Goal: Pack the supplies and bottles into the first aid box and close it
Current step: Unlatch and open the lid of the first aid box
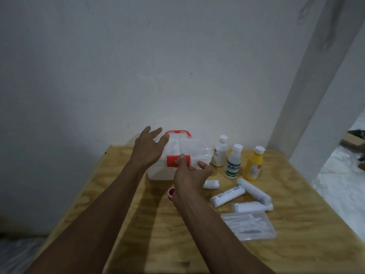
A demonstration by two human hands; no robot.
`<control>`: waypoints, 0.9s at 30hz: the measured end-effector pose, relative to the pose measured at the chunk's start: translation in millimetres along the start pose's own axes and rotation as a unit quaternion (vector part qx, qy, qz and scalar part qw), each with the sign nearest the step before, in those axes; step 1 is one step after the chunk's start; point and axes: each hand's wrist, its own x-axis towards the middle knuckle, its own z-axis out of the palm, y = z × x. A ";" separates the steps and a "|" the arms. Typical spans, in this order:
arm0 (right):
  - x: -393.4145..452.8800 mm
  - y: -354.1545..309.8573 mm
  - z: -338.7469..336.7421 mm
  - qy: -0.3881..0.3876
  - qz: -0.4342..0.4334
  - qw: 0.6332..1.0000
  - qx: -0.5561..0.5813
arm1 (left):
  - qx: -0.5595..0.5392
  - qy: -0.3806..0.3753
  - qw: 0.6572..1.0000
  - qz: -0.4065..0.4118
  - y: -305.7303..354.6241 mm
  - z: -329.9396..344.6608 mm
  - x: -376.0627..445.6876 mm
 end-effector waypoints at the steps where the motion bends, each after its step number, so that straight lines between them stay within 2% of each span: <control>1: 0.0 0.9 -1.6 -0.009 -0.007 1.000 0.012 | -0.003 -0.001 1.000 0.001 -0.3 -0.6 -0.1; 4: 0.2 1.5 -3.5 -0.013 -0.055 0.998 0.024 | -0.011 -0.003 1.000 0.005 -0.5 -1.9 -0.5; 7: -1.6 1.0 -6.9 -0.019 -0.096 0.995 -0.015 | -0.008 -0.006 1.000 0.007 0.1 -3.2 -1.0; 9: -1.5 2.9 -15.9 -0.025 -0.188 0.979 -0.074 | -0.006 -0.013 1.000 0.010 -0.6 -4.1 -1.0; 12: -0.3 0.2 -31.1 -0.096 -0.338 0.923 -0.157 | 0.000 -0.022 1.000 0.014 -2.0 -5.4 -0.8; 18: 19.0 -16.1 -46.3 -0.211 -0.469 0.798 -0.314 | 0.004 -0.027 0.999 0.019 -3.3 -4.2 -0.2; 24: 36.0 -32.5 -44.6 -0.213 -0.576 0.676 -0.408 | -0.003 -0.022 0.999 0.034 -5.7 -2.9 -2.4; 27: 41.4 -38.7 -43.5 -0.176 -0.630 0.611 -0.445 | -0.015 -0.010 0.999 0.035 -5.9 -3.4 -5.6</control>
